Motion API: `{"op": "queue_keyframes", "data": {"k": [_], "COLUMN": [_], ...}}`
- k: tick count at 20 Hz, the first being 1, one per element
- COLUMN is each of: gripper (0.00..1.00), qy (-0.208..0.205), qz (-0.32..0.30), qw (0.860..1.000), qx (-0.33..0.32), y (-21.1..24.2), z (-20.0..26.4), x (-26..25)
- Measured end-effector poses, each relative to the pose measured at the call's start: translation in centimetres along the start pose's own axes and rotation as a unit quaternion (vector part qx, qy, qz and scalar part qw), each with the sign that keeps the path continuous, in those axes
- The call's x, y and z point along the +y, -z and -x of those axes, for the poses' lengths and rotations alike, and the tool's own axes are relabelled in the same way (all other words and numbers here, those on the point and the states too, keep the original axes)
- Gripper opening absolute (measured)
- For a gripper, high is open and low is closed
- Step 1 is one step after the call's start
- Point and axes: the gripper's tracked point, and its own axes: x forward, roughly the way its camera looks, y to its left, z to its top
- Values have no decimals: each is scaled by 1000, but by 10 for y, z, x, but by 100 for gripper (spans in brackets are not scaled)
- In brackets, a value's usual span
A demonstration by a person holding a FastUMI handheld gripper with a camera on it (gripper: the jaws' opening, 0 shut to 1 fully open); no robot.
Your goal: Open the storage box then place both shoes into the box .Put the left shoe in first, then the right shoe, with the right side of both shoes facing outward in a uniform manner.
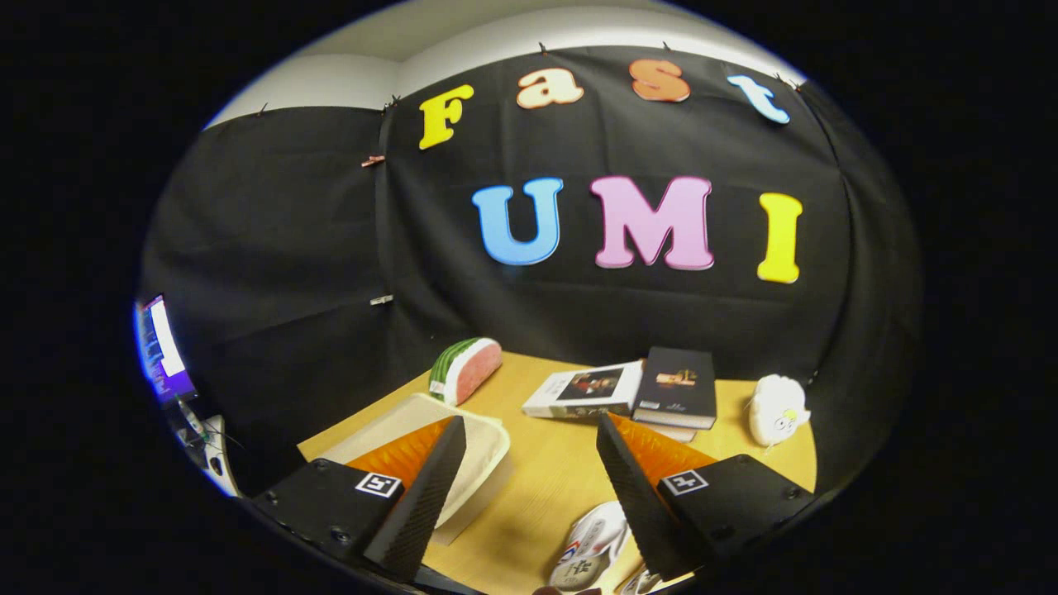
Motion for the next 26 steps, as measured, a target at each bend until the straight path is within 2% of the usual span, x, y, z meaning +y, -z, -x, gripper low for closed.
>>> {"op": "queue_keyframes", "data": {"k": [3, 7, 13, 19, 20, 21, 22, 23, 24, 25, 26], "gripper": [99, 98, 98, 94, 69, 61, 53, 34, 15, 12, 7], "qy": [-62, -100, -149, -174, -192, -202, -214, -212, -217, -218, -225], "qz": [-92, -209, -355, -472, -495, -506, -505, -498, -481, -464, -456], "qw": [993, 966, 897, 829, 810, 801, 798, 804, 817, 829, 832], "qx": [43, 115, 216, 245, 247, 250, 250, 247, 232, 225, 223], "y": [35, 86, 157, 187, 184, 182, 180, 179, 176, 175, 173], "z": [-18, -44, -67, -84, -84, -83, -80, -82, -86, -81, -80], "x": [19, 35, 72, 88, 96, 101, 100, 103, 104, 102, 106]}}
